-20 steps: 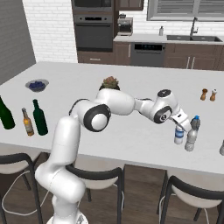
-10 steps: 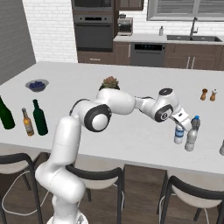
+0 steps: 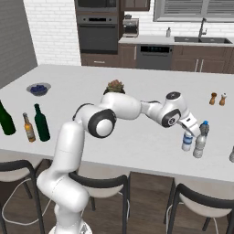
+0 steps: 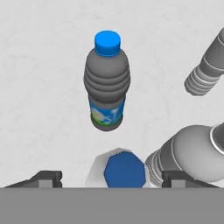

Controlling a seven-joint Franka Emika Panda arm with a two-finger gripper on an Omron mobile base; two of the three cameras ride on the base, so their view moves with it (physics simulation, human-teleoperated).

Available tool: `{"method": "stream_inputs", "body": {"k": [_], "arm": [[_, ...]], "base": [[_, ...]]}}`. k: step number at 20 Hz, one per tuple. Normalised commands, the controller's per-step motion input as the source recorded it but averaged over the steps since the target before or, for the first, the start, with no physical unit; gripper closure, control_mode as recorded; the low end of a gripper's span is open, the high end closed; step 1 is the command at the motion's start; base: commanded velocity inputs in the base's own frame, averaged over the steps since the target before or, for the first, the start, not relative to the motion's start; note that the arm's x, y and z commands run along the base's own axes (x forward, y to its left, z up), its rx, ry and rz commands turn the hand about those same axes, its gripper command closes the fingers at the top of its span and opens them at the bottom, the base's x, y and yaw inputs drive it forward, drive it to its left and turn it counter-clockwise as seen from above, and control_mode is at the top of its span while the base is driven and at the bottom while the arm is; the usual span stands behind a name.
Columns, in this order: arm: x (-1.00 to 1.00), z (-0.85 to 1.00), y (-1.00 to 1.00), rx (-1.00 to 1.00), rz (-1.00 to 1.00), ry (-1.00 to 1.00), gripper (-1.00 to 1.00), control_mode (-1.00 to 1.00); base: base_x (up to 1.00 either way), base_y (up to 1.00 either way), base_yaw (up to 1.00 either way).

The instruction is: Move the plastic bottles in the middle to the plastics group, and the glass bottles in the middle to the glass group.

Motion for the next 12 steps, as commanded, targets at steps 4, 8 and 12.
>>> {"method": "stream_inputs", "body": {"k": [4, 8, 12], "arm": [[0.0, 0.15, 0.0, 0.0, 0.0, 0.0, -1.0, -1.0], [0.0, 0.38, 0.0, 0.0, 0.0, 0.0, -1.0, -1.0], [-0.05, 0.69, 0.0, 0.0, 0.0, 0.0, -1.0, -1.0]], "base": [[0.0, 0.0, 0.0], [0.0, 0.0, 0.0], [0.0, 0.0, 0.0]]}}
